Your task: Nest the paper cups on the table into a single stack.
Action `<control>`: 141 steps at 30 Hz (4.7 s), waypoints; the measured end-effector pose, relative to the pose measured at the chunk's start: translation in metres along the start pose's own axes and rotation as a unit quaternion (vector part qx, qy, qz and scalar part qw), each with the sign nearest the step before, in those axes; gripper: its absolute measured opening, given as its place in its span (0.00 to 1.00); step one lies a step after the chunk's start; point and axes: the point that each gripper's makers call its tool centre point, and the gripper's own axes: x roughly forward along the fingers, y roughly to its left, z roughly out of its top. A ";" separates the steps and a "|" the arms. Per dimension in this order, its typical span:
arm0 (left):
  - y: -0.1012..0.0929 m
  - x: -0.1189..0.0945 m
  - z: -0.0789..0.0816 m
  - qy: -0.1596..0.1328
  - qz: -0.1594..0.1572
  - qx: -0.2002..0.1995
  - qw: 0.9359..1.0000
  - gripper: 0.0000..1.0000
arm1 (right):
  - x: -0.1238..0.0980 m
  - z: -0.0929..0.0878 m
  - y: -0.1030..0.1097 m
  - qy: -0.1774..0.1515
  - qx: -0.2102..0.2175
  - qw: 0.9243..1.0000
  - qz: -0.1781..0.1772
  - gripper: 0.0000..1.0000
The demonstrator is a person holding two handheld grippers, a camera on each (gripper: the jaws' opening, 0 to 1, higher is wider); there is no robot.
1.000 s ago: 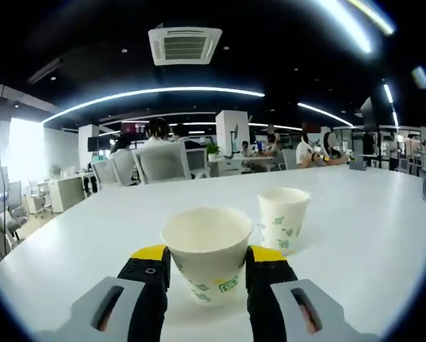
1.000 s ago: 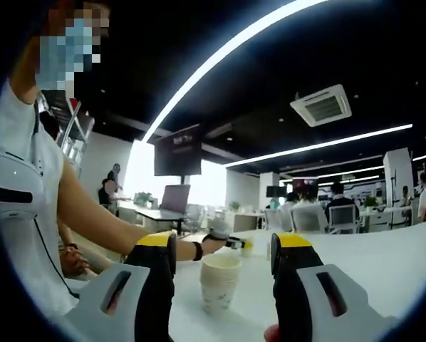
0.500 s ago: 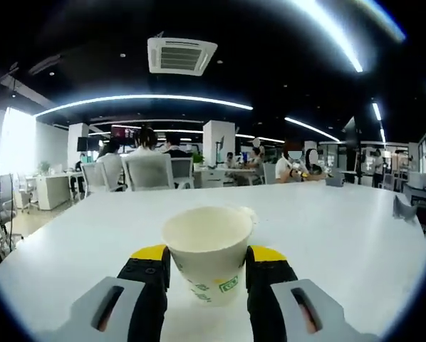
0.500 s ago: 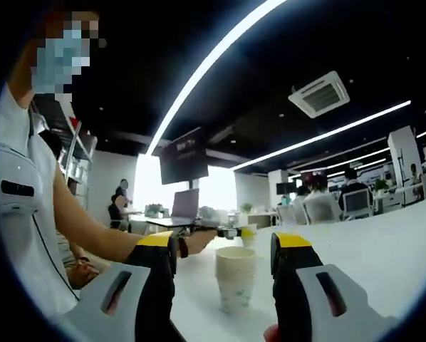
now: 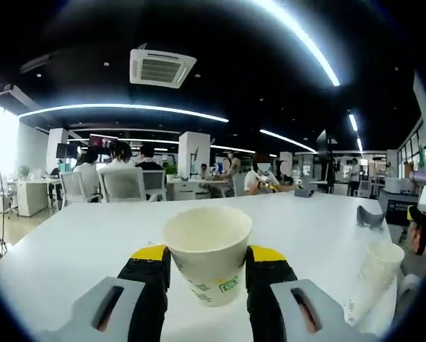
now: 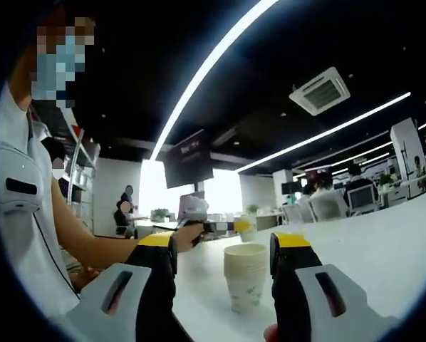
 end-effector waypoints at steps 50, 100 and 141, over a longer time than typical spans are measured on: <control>-0.207 -0.054 0.028 -0.003 -0.222 0.065 0.973 0.45 | -0.014 -0.002 -0.009 0.011 -0.011 1.000 -0.015 0.54; -0.207 -0.048 -0.028 0.014 -0.221 0.022 0.975 0.51 | -0.008 -0.009 -0.004 0.020 -0.011 1.000 -0.008 0.54; -0.119 -0.051 -0.071 0.088 -0.174 0.013 0.981 0.62 | -0.007 -0.012 -0.001 0.021 -0.013 1.000 -0.003 0.53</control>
